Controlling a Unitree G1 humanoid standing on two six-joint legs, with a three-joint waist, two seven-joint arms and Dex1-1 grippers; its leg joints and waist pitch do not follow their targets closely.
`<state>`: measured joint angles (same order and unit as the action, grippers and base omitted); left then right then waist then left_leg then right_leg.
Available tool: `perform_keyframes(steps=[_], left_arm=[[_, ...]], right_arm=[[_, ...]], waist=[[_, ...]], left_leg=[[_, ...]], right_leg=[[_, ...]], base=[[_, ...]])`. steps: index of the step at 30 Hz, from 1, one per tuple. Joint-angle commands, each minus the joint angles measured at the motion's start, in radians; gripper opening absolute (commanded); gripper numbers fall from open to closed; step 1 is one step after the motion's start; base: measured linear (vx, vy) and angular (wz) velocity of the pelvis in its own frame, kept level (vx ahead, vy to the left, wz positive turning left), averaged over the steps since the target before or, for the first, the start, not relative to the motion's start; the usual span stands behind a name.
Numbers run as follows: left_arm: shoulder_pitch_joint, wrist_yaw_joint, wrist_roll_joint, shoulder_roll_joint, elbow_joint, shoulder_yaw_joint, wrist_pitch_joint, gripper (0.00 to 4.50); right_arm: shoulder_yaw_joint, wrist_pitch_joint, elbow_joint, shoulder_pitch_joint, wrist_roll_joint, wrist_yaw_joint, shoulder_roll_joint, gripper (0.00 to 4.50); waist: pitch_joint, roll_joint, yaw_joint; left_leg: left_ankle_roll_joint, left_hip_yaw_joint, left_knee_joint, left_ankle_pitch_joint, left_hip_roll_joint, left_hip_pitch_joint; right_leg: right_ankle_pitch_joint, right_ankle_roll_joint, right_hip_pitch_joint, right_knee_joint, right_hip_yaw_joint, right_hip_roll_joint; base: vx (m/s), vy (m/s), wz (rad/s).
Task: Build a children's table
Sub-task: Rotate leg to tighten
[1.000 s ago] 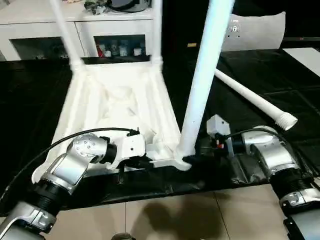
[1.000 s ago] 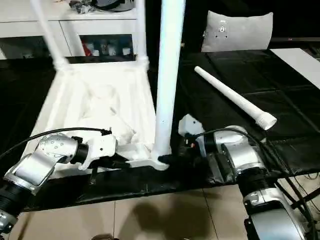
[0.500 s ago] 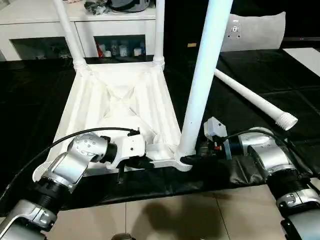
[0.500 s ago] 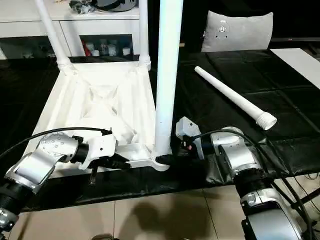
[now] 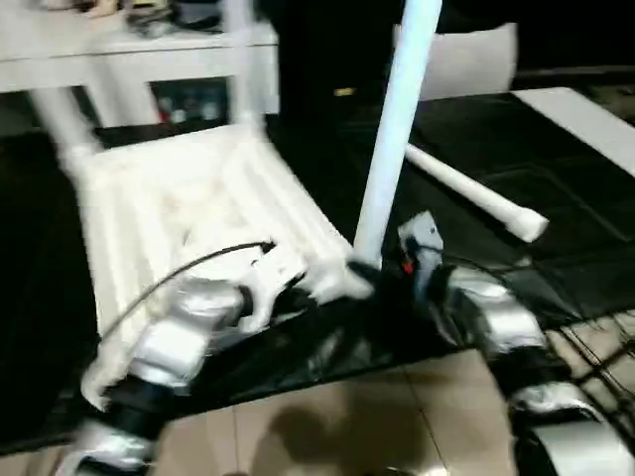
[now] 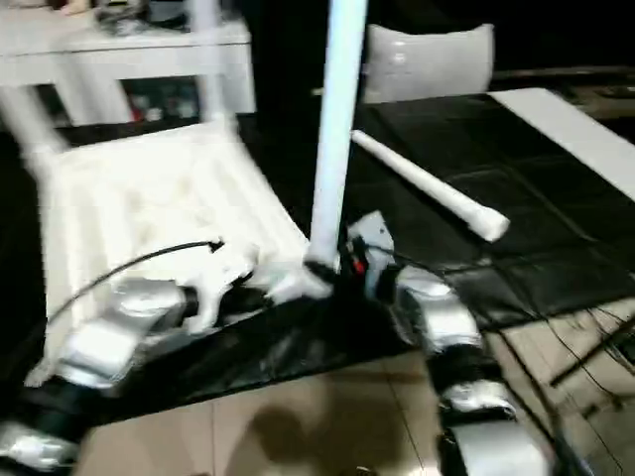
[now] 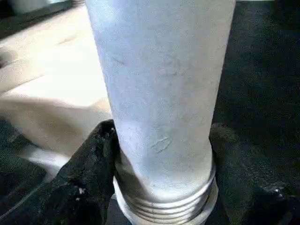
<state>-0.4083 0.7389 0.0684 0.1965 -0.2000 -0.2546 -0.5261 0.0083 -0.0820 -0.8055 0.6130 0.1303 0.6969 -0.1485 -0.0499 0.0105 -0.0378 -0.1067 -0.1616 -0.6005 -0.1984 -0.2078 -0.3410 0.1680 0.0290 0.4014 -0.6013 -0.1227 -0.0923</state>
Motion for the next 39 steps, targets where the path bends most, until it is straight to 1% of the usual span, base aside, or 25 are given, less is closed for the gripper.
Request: perform_keyframes(steps=[1, 2, 4, 6, 10, 12, 15, 16, 18, 19, 20, 21, 23, 25, 28, 29, 30, 31, 32, 33, 34, 35, 36, 38, 39], left_arm=[[-0.072, -0.098, -0.033, -0.116, -0.002, -0.026, 0.018, 0.0], [-0.083, -0.132, -0.021, -0.131, -0.019, -0.021, 0.025, 0.0], [-0.102, -0.166, 0.0, -0.144, -0.037, -0.023, 0.029, 0.0], [-0.109, -0.171, 0.017, -0.144, -0.034, -0.028, 0.016, 0.0], [-0.106, -0.154, 0.039, -0.104, -0.046, -0.03, 0.023, 0.0], [-0.108, -0.161, 0.049, -0.092, -0.063, -0.025, 0.029, 0.0], [-0.118, -0.169, 0.053, -0.073, -0.097, -0.021, 0.048, 0.0], [-0.124, -0.174, 0.055, -0.068, -0.11, -0.017, 0.056, 0.0], [-0.135, -0.184, 0.057, -0.063, -0.137, -0.007, 0.067, 0.0], [-0.14, -0.196, 0.056, -0.063, -0.151, 0.001, 0.075, 0.0], [-0.149, -0.197, 0.038, -0.07, -0.172, 0.021, 0.078, 0.0], [-0.156, -0.192, 0.02, -0.077, -0.186, 0.036, 0.08, 0.27], [-0.161, -0.196, -0.007, -0.092, -0.206, 0.06, 0.099, 0.43], [-0.161, -0.194, -0.019, -0.099, -0.212, 0.062, 0.119, 0.43], [-0.145, -0.21, -0.039, -0.111, -0.174, 0.08, 0.154, 0.74], [-0.136, -0.212, -0.041, -0.102, -0.141, 0.085, 0.165, 0.74], [-0.132, -0.212, -0.041, -0.097, -0.127, 0.087, 0.169, 0.74], [-0.126, -0.216, -0.038, -0.087, -0.105, 0.092, 0.18, 0.74], [-0.125, -0.218, -0.035, -0.082, -0.098, 0.094, 0.186, 0.74], [-0.117, -0.221, -0.018, -0.044, -0.046, 0.105, 0.16, 0.74], [-0.112, -0.224, -0.004, -0.013, -0.006, 0.119, 0.137, 0.74], [-0.106, -0.223, 0.008, 0.023, 0.036, 0.135, 0.107, 0.74], [-0.096, -0.207, 0.015, 0.065, 0.081, 0.15, 0.069, 0.48], [-0.065, -0.156, 0.032, 0.159, 0.156, 0.158, 0.023, 0.39], [-0.046, -0.129, 0.04, 0.203, 0.19, 0.161, -0.002, 0.39]], right_arm=[[0.02, -0.043, -0.078, 0.036, -0.012, -0.155, 0.088, 2.62], [0.003, -0.047, -0.092, 0.044, -0.002, -0.188, 0.096, 2.62], [-0.027, -0.043, -0.097, 0.049, 0.021, -0.198, 0.109, 2.62], [-0.048, -0.037, -0.094, 0.05, 0.028, -0.199, 0.117, 3.17], [-0.046, -0.001, -0.06, 0.03, 0.019, -0.166, 0.1, 3.36], [-0.043, 0.016, -0.052, 0.019, 0.012, -0.164, 0.086, 3.73], [-0.042, 0.04, -0.011, -0.009, 0.007, -0.148, 0.06, 3.81], [-0.045, 0.044, 0.015, -0.025, 0.011, -0.136, 0.051, 4.05], [-0.05, 0.041, 0.074, -0.056, 0.023, -0.113, 0.035, 4.14], [-0.047, 0.039, 0.101, -0.074, 0.023, -0.107, 0.026, 4.22], [-0.044, 0.023, 0.145, -0.1, 0.029, -0.095, 0.015, 4.36], [-0.04, 0.012, 0.181, -0.123, 0.027, -0.095, 0.003, 4.45], [-0.049, 0.0, 0.245, -0.165, 0.03, -0.123, -0.005, 4.5], [-0.069, -0.001, 0.281, -0.186, 0.032, -0.168, -0.001, 4.5], [-0.077, -0.01, 0.323, -0.203, 0.041, -0.178, 0.008, 4.5], [-0.065, -0.029, 0.334, -0.207, 0.038, -0.167, 0.007, 4.5], [-0.059, -0.038, 0.339, -0.209, 0.035, -0.161, 0.007, 4.5], [-0.044, -0.053, 0.351, -0.215, 0.031, -0.15, 0.004, 4.5], [-0.037, -0.058, 0.359, -0.219, 0.029, -0.145, 0.002, 4.5], [-0.015, -0.063, 0.36, -0.224, 0.014, -0.138, 0.0, 4.5], [0.004, -0.068, 0.367, -0.23, 0.004, -0.131, -0.001, 4.5], [0.021, -0.076, 0.374, -0.236, -0.004, -0.121, 0.0, 4.5], [0.038, -0.09, 0.381, -0.241, -0.007, -0.107, 0.001, 4.5], [0.072, -0.117, 0.4, -0.252, -0.011, -0.086, 0.002, 4.5], [0.087, -0.132, 0.405, -0.256, -0.013, -0.076, 0.002, 4.5]], waist=[[0.049, -0.001, 0.001], [0.056, -0.004, 0.001], [0.062, -0.001, -0.007], [0.063, -0.002, -0.01], [0.068, 0.003, -0.015], [0.07, 0.004, -0.019], [0.067, 0.004, -0.026], [0.066, 0.002, -0.029], [0.064, 0.0, -0.031], [0.064, -0.01, -0.028], [0.063, -0.007, -0.029], [0.062, -0.016, -0.028], [0.064, -0.017, -0.031], [0.066, -0.022, -0.031], [0.067, -0.017, -0.033], [0.068, -0.013, -0.034], [0.068, -0.016, -0.034], [0.068, -0.009, -0.035], [0.068, -0.011, -0.033], [0.068, 0.001, -0.038], [0.068, -0.004, -0.034], [0.067, 0.002, -0.033], [0.066, 0.001, -0.03], [0.064, 0.004, -0.026], [0.064, 0.005, -0.025]], left_leg=[[0.037, 0.006, 0.072, -0.306, -0.005, -0.005], [0.043, 0.006, 0.069, -0.297, -0.001, -0.003], [0.07, 0.005, 0.075, -0.253, -0.01, -0.011], [0.08, 0.004, 0.075, -0.23, -0.014, -0.016], [0.094, 0.001, 0.072, -0.185, -0.015, -0.02], [0.097, 0.0, 0.071, -0.159, -0.015, -0.021], [0.094, -0.003, 0.073, -0.174, -0.017, -0.017], [0.091, -0.004, 0.075, -0.186, -0.017, -0.015], [0.087, -0.003, 0.076, -0.204, -0.016, -0.015], [0.085, -0.003, 0.077, -0.203, -0.015, -0.019], [0.086, -0.003, 0.078, -0.205, -0.014, -0.019], [0.088, -0.006, 0.075, -0.196, -0.011, -0.018], [0.091, -0.005, 0.075, -0.171, -0.011, -0.02], [0.094, -0.004, 0.075, -0.148, -0.015, -0.022], [0.102, -0.005, 0.073, -0.132, -0.017, -0.022], [0.103, -0.004, 0.073, -0.128, -0.018, -0.022], [0.108, -0.005, 0.073, -0.121, -0.02, -0.024], [0.109, -0.003, 0.074, -0.119, -0.02, -0.023], [0.11, -0.005, 0.073, -0.122, -0.02, -0.024], [0.104, -0.003, 0.074, -0.129, -0.021, -0.022], [0.099, -0.002, 0.075, -0.129, -0.023, -0.027], [0.097, -0.003, 0.075, -0.134, -0.021, -0.025], [0.091, -0.002, 0.076, -0.145, -0.021, -0.023], [0.083, -0.001, 0.078, -0.145, -0.021, -0.026], [0.075, 0.001, 0.079, -0.153, -0.023, -0.022]], right_leg=[[0.584, 0.061, -0.04, 0.122, 0.029, -0.051], [0.564, 0.062, -0.043, 0.121, 0.029, -0.051], [0.456, 0.095, -0.046, 0.11, 0.038, -0.053], [0.388, 0.124, -0.049, 0.098, 0.043, -0.054], [0.281, 0.174, -0.054, 0.084, 0.048, -0.054], [0.257, 0.182, -0.058, 0.081, 0.049, -0.056], [0.291, 0.171, -0.054, 0.086, 0.05, -0.056], [0.312, 0.162, -0.054, 0.089, 0.05, -0.055], [0.342, 0.148, -0.054, 0.092, 0.049, -0.055], [0.355, 0.136, -0.057, 0.093, 0.05, -0.055], [0.368, 0.13, -0.057, 0.094, 0.048, -0.056], [0.388, 0.111, -0.055, 0.101, 0.049, -0.053], [0.399, 0.1, -0.056, 0.1, 0.051, -0.056], [0.368, 0.113, -0.053, 0.096, 0.051, -0.058], [0.318, 0.13, -0.053, 0.088, 0.053, -0.057], [0.305, 0.135, -0.053, 0.086, 0.054, -0.058], [0.282, 0.145, -0.054, 0.084, 0.054, -0.057], [0.267, 0.155, -0.054, 0.08, 0.054, -0.056], [0.265, 0.156, -0.053, 0.082, 0.054, -0.056], [0.261, 0.161, -0.053, 0.078, 0.054, -0.058], [0.246, 0.16, -0.057, 0.076, 0.054, -0.057], [0.246, 0.161, -0.054, 0.078, 0.054, -0.055], [0.248, 0.163, -0.055, 0.077, 0.053, -0.053], [0.247, 0.166, -0.056, 0.074, 0.054, -0.052], [0.249, 0.171, -0.055, 0.071, 0.055, -0.053]], base=[[0.0, 0.0, 0.0], [0.0, 0.0, 0.0], [0.0, 0.0, 0.0], [0.0, 0.0, 0.0], [0.0, 0.0, 0.0], [0.0, 0.0, 0.0], [0.0, 0.0, 0.0], [0.0, 0.0, 0.0], [0.0, 0.0, 0.0], [0.0, 0.0, 0.0], [0.0, 0.0, 0.0], [0.0, 0.0, 0.0], [0.0, 0.0, 0.0], [0.0, 0.0, 0.0], [0.0, 0.0, 0.0], [0.0, 0.0, 0.0], [0.0, 0.0, 0.0], [0.0, 0.0, 0.0], [0.0, 0.0, 0.0], [0.0, 0.0, 0.0], [0.0, 0.0, 0.0], [0.0, 0.0, 0.0], [0.0, 0.0, 0.0], [0.0, 0.0, 0.0], [0.0, 0.0, 0.0]])
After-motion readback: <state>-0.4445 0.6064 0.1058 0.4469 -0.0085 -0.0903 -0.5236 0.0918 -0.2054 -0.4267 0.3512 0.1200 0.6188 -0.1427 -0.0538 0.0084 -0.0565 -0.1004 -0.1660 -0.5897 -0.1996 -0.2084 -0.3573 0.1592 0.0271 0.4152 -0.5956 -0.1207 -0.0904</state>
